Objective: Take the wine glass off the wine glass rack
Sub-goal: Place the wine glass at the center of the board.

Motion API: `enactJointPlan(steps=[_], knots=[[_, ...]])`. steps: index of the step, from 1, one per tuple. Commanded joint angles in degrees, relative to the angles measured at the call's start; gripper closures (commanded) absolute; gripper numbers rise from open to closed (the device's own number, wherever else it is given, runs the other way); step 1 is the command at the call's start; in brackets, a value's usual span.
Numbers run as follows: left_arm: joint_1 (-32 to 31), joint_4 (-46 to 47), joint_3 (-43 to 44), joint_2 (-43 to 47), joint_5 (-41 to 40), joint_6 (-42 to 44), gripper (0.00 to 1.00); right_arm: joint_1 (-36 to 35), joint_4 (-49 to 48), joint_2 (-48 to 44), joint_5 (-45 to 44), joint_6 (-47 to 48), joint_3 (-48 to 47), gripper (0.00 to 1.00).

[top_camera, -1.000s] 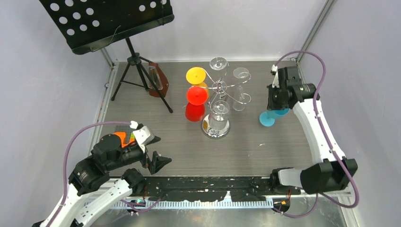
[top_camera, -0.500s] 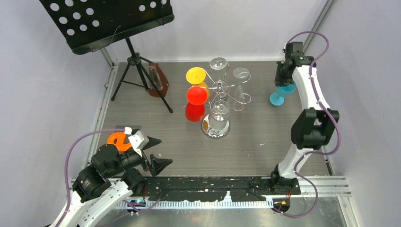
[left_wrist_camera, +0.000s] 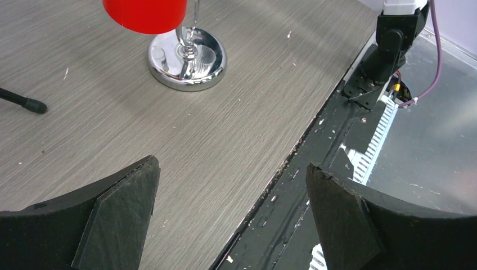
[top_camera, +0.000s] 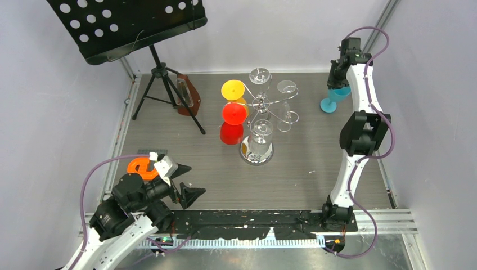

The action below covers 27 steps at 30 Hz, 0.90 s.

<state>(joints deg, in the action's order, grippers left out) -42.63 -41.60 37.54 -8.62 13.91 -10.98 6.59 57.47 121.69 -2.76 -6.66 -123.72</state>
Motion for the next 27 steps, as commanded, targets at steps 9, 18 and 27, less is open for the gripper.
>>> enactJointPlan(steps=[9,18,27], knots=[[0.0,2.32,-0.52,0.54,-2.04,0.79,0.01,0.44,3.55,3.63,6.7,-0.86,-5.69,0.94],[0.0,2.06,-0.48,1.05,-2.55,0.88,0.01,0.35,3.06,3.11,6.43,-1.4,-5.22,0.7],[0.0,1.97,-0.58,1.68,-3.01,0.96,0.01,0.29,3.02,0.36,4.84,-3.36,-9.03,0.48]])
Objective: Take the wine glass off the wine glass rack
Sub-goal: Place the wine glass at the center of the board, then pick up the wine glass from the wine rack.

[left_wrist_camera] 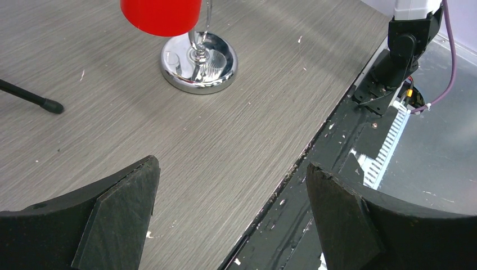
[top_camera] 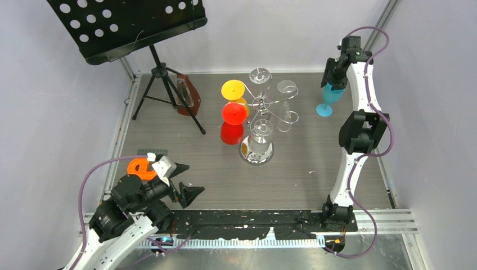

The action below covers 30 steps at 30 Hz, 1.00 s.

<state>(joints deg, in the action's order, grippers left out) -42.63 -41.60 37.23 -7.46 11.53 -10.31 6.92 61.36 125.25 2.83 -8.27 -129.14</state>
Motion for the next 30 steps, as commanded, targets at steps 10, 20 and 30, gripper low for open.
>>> enactJointPlan(steps=[10,20,30], knots=[[0.0,1.77,-0.17,0.61,-1.11,0.26,0.01,-0.19,-7.33,-15.98,4.72,-6.07,1.44,0.44],[0.0,1.88,-0.17,0.14,-1.55,0.11,0.01,-1.12,-15.19,-32.96,14.92,-9.48,15.6,0.43],[0.0,1.7,-0.16,-0.31,-1.57,-0.06,0.01,-5.8,-16.94,-41.67,23.42,-11.17,21.37,0.4]])
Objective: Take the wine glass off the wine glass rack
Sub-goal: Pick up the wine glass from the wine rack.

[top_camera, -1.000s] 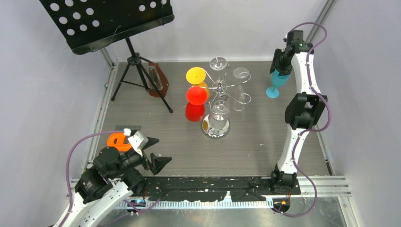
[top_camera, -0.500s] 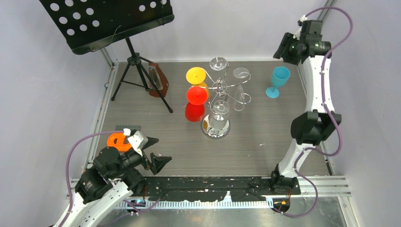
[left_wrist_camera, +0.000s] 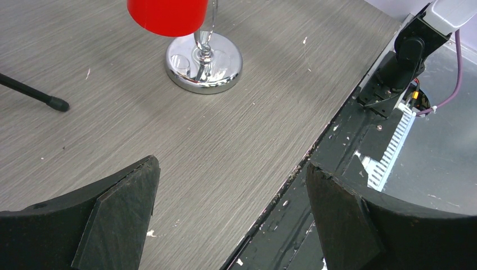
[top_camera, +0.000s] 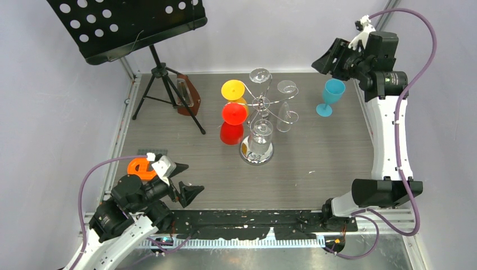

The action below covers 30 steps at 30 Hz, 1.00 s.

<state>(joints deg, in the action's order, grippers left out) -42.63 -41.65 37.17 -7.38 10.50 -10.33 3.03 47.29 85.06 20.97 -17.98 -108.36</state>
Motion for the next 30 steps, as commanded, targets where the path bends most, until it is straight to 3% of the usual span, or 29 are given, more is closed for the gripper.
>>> enactJointPlan(steps=[1,13,30], knots=[[0.0,1.75,-0.13,-0.36,-0.65,-0.04,0.01,-2.29,-2.93,-1.32,6.46,-1.59,0.68,0.4],[-0.03,1.49,-0.15,-0.29,-2.14,-0.35,0.01,-7.78,-7.5,2.61,11.54,-5.4,3.21,0.4],[0.01,1.42,-0.13,-0.92,-2.55,-0.31,0.01,-8.23,-11.85,3.59,15.31,-7.72,8.82,0.47]])
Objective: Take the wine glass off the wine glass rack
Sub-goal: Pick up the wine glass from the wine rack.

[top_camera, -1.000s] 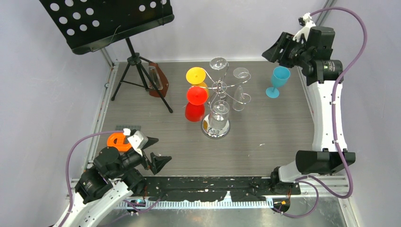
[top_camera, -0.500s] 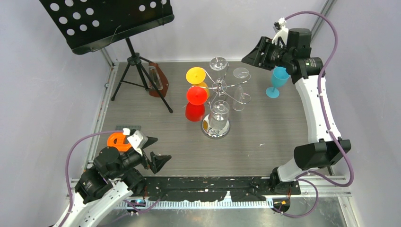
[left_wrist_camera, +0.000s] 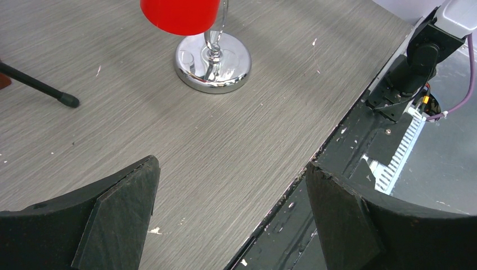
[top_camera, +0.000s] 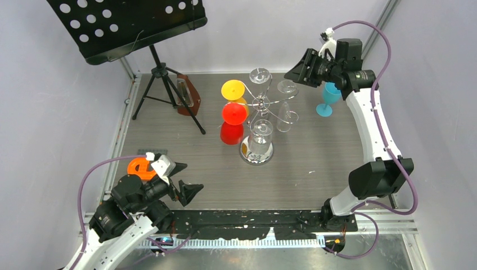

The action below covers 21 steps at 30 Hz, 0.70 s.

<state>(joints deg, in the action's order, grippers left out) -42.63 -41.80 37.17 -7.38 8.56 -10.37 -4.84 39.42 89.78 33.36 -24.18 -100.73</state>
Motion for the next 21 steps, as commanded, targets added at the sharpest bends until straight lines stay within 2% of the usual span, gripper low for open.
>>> enactJointPlan(steps=[1,9,21], knots=[[0.01,1.55,-0.12,-0.92,-0.56,-0.26,0.01,-0.35,-4.65,-1.17,3.41,-1.95,1.79,0.48],[0.01,1.55,-0.12,-0.89,-0.61,-0.26,0.01,-0.32,-7.83,-2.71,5.59,-3.47,4.96,0.56],[-0.01,1.55,-0.16,-0.7,-0.62,-0.26,0.01,-0.34,-9.77,-5.77,5.96,-3.94,6.67,0.59]])
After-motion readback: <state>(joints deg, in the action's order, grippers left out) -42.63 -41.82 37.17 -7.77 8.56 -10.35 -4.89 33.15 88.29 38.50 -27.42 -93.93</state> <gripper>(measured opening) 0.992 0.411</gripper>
